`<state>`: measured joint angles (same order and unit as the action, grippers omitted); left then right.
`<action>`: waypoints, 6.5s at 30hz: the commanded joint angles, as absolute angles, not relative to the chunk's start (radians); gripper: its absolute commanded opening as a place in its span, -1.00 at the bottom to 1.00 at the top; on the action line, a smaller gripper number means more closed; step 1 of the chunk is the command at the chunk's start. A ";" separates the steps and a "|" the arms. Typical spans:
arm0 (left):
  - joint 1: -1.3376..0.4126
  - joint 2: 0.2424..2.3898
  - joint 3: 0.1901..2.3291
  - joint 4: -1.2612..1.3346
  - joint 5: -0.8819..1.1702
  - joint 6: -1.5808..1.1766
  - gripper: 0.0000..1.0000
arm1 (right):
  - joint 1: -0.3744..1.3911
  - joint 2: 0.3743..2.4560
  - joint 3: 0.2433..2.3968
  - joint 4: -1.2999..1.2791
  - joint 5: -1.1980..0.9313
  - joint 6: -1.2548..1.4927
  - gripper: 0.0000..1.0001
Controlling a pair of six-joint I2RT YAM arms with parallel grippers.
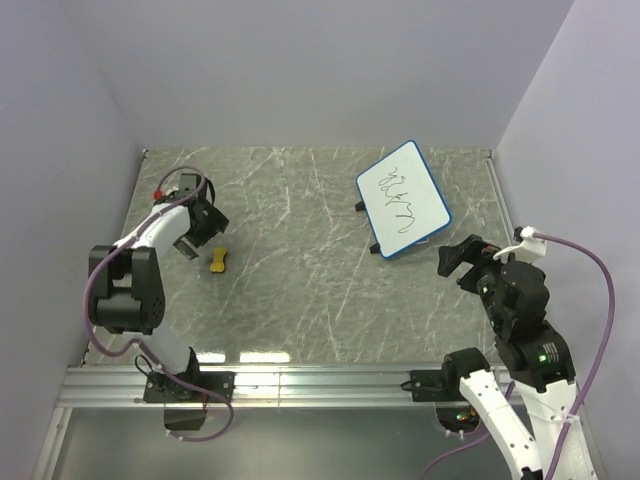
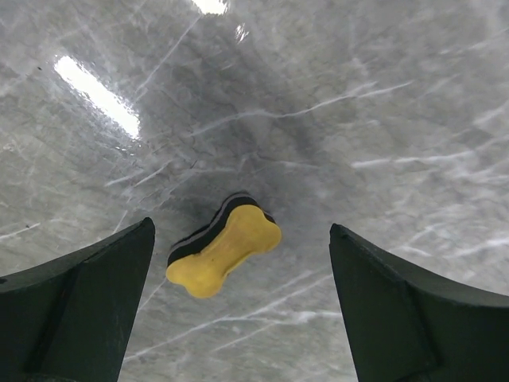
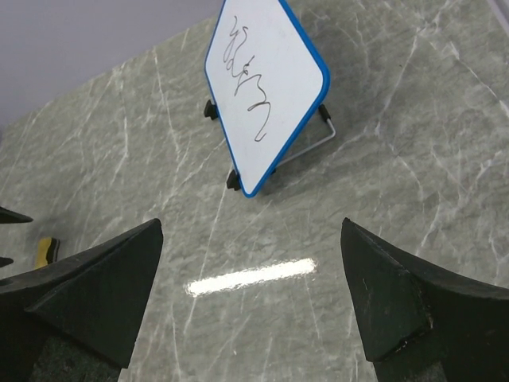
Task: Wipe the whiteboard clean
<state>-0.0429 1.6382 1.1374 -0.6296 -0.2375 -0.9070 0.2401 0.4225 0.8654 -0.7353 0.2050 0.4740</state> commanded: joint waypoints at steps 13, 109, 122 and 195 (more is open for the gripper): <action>-0.138 1.715 1.088 -0.584 -0.258 -0.854 0.80 | 0.247 0.480 0.882 -0.736 0.221 0.446 0.97; -0.595 1.933 1.592 -0.419 0.334 -0.716 -0.99 | 0.139 1.628 1.121 -0.331 -0.529 0.360 -1.00; -0.540 1.887 1.586 -0.419 0.291 -0.700 -0.99 | 0.483 1.680 1.103 -0.235 -0.700 0.522 -1.00; -0.259 2.319 1.775 -0.546 0.446 -0.525 -0.99 | 0.508 1.855 1.368 -0.535 -0.566 0.370 -1.00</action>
